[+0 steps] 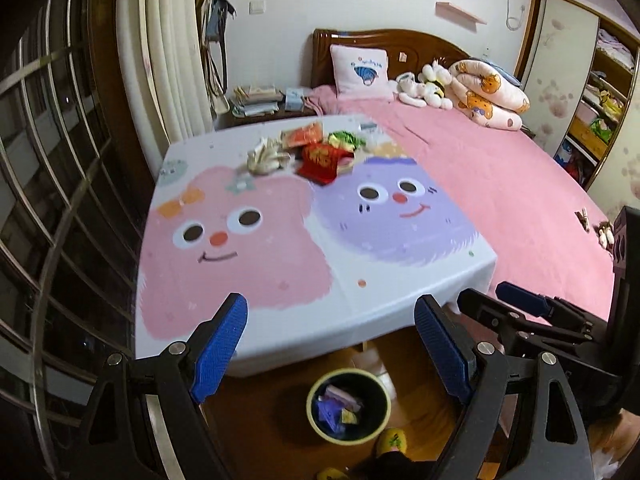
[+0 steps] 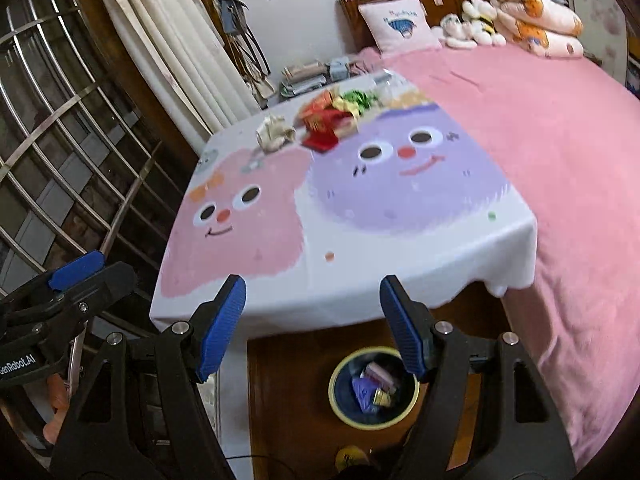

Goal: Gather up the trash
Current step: 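Raise both tools from the bin back toward the table, then grasp the red envelope with the right gripper while the left grasps the white tissue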

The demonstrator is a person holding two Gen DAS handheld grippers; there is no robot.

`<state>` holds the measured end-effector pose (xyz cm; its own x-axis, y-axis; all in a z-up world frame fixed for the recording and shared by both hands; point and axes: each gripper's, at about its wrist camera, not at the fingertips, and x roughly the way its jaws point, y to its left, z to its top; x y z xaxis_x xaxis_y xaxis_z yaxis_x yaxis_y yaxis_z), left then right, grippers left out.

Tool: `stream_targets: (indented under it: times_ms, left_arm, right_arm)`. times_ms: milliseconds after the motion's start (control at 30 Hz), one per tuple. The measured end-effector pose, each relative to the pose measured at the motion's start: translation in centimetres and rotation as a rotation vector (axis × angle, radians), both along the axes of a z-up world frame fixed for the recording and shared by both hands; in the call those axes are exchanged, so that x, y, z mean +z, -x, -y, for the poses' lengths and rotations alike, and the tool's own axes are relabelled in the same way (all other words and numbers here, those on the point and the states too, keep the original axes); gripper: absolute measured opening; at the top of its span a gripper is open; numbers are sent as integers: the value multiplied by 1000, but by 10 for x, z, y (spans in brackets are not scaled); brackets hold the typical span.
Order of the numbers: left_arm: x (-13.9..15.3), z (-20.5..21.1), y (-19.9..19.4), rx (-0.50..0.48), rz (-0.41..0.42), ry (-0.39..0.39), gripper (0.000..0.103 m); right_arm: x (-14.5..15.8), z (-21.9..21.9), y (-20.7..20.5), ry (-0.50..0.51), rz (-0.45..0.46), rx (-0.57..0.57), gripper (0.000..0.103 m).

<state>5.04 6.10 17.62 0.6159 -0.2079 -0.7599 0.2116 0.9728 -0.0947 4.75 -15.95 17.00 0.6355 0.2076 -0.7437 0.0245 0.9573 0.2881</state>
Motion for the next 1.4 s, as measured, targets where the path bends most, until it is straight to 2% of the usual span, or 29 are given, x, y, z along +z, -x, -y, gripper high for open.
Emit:
stream_targets:
  times_ms: [233,400,567,800,1000,1133,1400]
  left_arm:
    - [9,-4,-31,40,26,-17,87]
    - [1,4,-71,90,22,-35,87]
    - [-10,20,-128,175,6,-43,87]
    - [-32,53,-223,289,-83,-30,87]
    - [-62,65,-298,402,-166,-23,87]
    - [-84,60,-342,457,-207,-26,85]
    - [-111,34,-398,523,-244,1,84]
  right_arm:
    - [-3,-1,-48,15,21,52,67]
    - [-18,11,-108,17,15,122,67]
    - [-37,31,-185,23,-14,222,67]
    - [-62,58,-289,50,-55,345,67]
    - [-86,71,-363,62,-80,401,67]
    - [-101,65,-400,104,-85,442,67]
    - [-145,21,-458,188,-115,567,67]
